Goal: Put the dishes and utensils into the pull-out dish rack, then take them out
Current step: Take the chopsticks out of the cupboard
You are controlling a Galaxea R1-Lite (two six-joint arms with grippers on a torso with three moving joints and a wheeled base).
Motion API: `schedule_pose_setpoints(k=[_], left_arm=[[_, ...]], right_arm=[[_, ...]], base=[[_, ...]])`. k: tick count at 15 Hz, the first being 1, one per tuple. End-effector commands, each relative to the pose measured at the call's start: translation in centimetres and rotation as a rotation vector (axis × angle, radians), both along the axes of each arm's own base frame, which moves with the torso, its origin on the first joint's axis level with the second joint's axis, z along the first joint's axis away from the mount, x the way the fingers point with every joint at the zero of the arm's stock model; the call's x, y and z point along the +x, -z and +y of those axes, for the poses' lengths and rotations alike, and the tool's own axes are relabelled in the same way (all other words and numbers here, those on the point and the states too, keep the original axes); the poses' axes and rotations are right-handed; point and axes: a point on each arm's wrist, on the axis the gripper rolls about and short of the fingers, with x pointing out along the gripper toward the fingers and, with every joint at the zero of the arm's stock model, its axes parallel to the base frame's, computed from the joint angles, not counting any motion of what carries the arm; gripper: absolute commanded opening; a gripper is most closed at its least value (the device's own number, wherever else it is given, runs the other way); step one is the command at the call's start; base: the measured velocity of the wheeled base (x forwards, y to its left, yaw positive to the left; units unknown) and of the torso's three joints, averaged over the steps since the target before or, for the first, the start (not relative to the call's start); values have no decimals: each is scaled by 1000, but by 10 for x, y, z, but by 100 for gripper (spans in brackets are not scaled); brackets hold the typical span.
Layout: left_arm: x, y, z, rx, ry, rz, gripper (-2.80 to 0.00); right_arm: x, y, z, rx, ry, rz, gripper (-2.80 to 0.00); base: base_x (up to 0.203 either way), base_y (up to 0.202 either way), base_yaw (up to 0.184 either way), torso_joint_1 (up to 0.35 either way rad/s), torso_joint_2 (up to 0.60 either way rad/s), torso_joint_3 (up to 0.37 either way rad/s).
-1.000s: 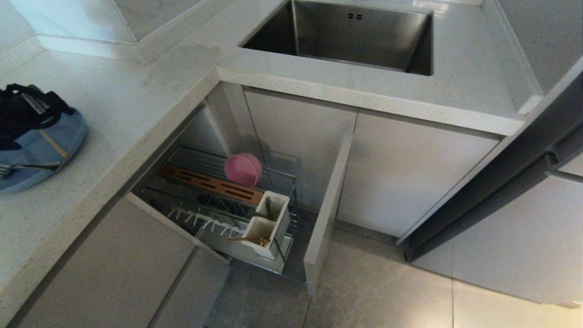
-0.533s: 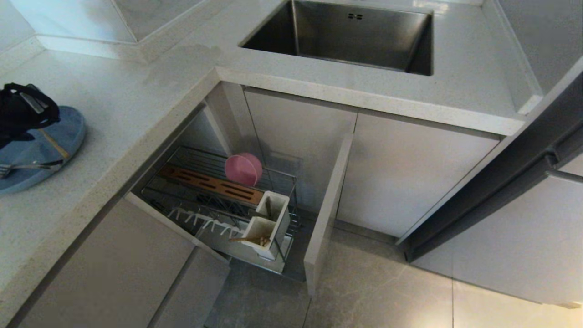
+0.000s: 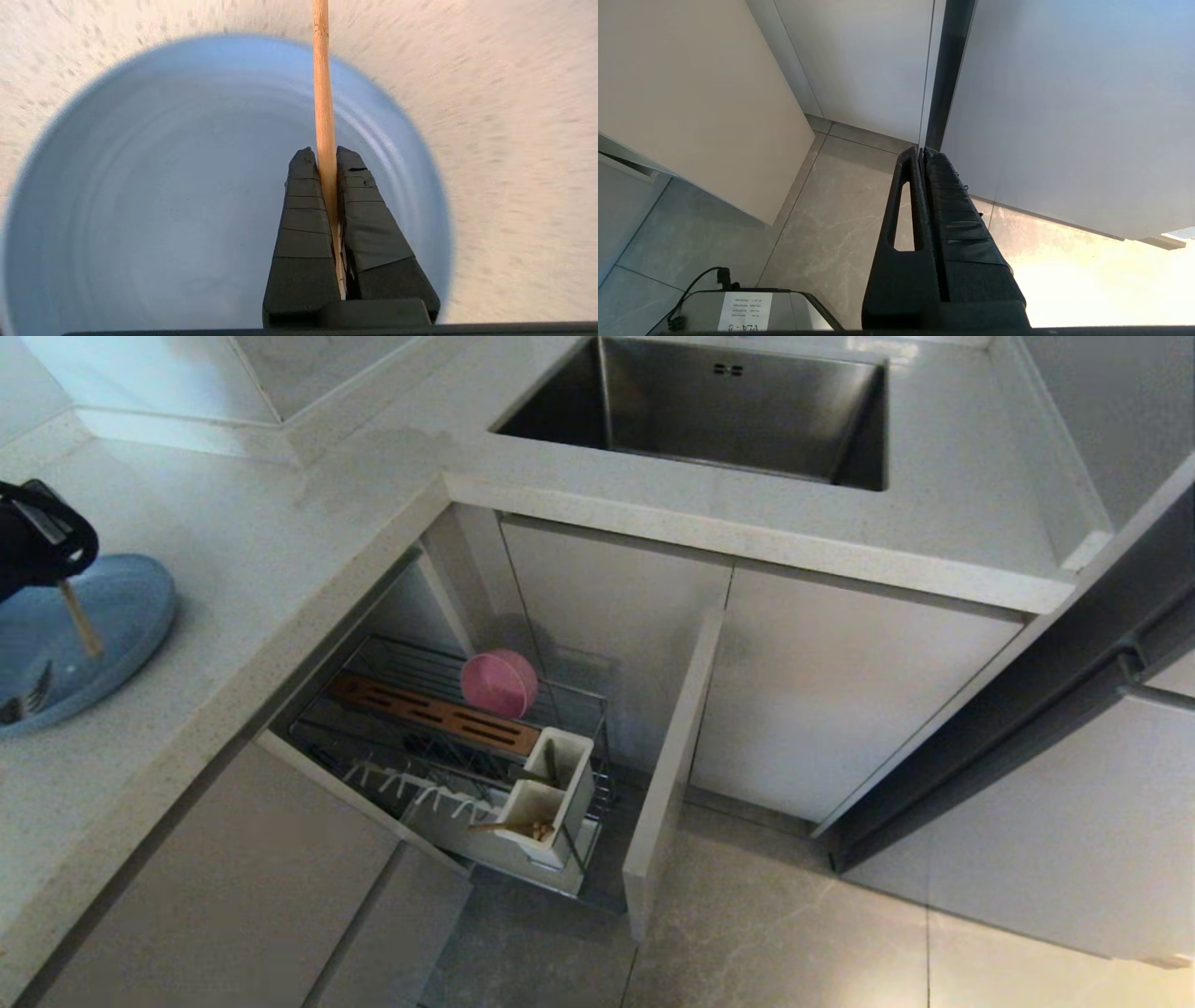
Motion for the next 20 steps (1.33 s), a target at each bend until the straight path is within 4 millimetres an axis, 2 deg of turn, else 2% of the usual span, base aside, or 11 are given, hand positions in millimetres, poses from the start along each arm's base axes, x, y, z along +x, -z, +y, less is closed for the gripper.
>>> schedule_pose_setpoints(k=[1, 5, 11, 14, 20], left_arm=[[-14, -12, -6, 14, 2, -40, -280], [-33, -29, -21, 40, 33, -100, -280], [-54, -45, -68, 102, 218, -134, -280], [-64, -43, -91, 146, 338, -57, -280], [-93, -21, -129, 184, 592, 231, -280]], right_arm=[[0, 0, 0, 0, 0, 1, -280], [0, 0, 0, 0, 0, 1, -280], [0, 0, 0, 0, 0, 2, -280], [0, 0, 0, 0, 0, 2, -280], [0, 0, 0, 0, 0, 1, -280]], base=[[0, 0, 0, 0, 0, 0], [0, 0, 0, 0, 0, 0], [0, 0, 0, 0, 0, 0], [0, 0, 0, 0, 0, 0], [0, 0, 0, 0, 0, 0]])
